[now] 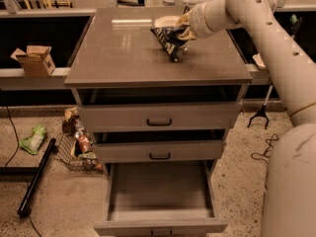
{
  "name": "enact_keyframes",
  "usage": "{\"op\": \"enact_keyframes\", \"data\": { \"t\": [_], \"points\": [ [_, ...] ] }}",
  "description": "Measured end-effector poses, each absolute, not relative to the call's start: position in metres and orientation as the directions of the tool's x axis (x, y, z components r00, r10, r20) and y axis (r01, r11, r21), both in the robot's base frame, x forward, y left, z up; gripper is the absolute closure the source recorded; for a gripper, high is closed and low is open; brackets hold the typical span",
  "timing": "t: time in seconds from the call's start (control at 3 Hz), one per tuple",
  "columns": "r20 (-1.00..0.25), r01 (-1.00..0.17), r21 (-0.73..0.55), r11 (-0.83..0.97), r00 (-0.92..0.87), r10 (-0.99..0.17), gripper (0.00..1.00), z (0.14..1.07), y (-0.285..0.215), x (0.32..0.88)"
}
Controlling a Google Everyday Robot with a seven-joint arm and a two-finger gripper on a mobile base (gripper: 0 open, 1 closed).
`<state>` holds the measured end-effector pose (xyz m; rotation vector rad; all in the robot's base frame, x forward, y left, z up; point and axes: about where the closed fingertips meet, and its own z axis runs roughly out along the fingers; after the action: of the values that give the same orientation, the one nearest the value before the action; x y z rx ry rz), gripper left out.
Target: Pick blue chip bag from bottom drawer and place on counter
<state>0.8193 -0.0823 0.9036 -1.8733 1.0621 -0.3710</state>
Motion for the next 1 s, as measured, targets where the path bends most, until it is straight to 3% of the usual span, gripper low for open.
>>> {"op": "enact_keyframes", "data": {
  "t": [0.67,1.0],
  "points": [
    [-0.209,-0.555,-0.814,-0.172,0.555,-0.805,0.13,0.8888,-0.0820,0.8373],
    [-0.209,-0.555,-0.814,-0.171,0.555,-0.805,0.00,0.8887,-0.0821,0.8376]
  ]
}}
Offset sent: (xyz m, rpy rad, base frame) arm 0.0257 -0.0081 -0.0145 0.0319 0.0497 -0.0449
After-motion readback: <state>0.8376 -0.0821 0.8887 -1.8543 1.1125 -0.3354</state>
